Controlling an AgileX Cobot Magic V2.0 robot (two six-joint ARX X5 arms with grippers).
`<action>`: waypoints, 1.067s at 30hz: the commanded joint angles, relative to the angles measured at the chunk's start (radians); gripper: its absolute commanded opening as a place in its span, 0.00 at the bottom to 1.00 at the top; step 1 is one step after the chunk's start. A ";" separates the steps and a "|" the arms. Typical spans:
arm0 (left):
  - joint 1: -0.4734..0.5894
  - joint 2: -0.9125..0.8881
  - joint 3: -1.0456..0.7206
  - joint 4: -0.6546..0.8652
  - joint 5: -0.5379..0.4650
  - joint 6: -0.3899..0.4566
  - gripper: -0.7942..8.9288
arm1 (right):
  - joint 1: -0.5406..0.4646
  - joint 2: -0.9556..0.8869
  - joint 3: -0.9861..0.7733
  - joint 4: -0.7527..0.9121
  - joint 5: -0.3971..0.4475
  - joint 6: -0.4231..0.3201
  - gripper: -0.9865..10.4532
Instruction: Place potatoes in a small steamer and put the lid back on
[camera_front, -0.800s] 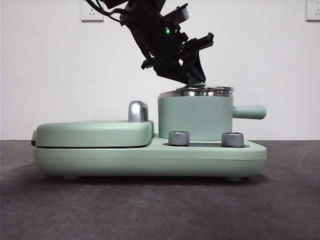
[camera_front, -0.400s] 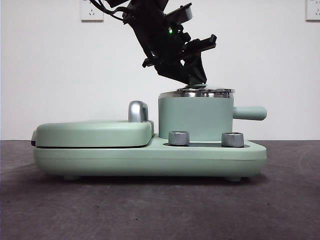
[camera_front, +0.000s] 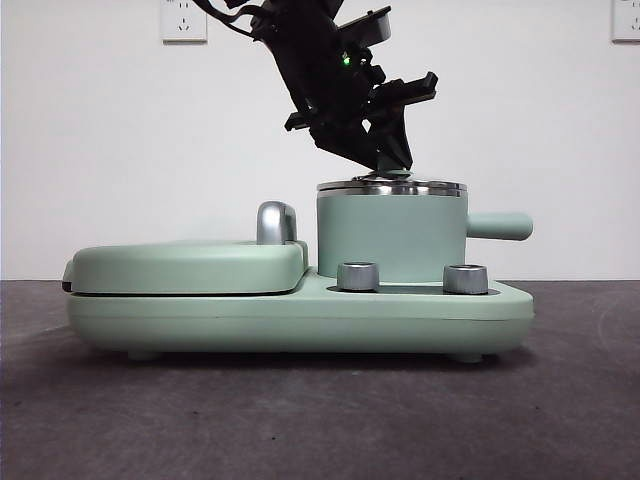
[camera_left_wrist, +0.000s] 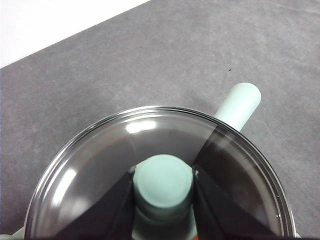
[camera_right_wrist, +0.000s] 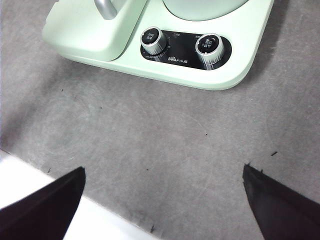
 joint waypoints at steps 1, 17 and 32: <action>-0.005 0.025 0.043 0.008 -0.011 0.015 0.10 | 0.006 0.004 0.008 0.014 0.002 0.001 0.53; -0.009 0.027 0.044 0.013 -0.010 -0.030 0.50 | 0.006 0.004 0.008 0.014 -0.001 -0.002 0.53; -0.005 -0.174 0.221 -0.431 0.009 -0.038 0.60 | 0.006 0.005 0.008 0.080 -0.002 -0.012 0.53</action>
